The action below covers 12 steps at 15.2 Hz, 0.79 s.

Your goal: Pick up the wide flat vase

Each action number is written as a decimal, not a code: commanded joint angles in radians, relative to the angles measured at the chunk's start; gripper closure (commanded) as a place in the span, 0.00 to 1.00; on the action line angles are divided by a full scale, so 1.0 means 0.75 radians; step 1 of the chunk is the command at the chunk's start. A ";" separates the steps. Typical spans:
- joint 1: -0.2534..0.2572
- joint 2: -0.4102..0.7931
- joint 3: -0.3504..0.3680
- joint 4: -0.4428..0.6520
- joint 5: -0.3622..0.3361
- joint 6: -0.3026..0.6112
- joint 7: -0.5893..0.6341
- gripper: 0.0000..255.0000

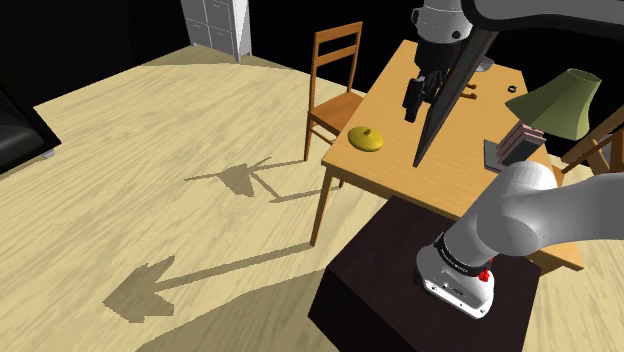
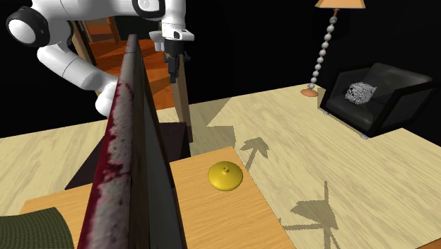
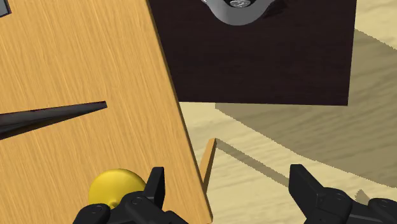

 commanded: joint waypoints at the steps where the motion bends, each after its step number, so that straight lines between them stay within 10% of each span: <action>1: 0.000 0.000 0.000 0.000 0.000 0.000 0.000 0.00; 12: -0.091 0.281 -0.230 -0.134 -0.137 0.491 -0.170 0.00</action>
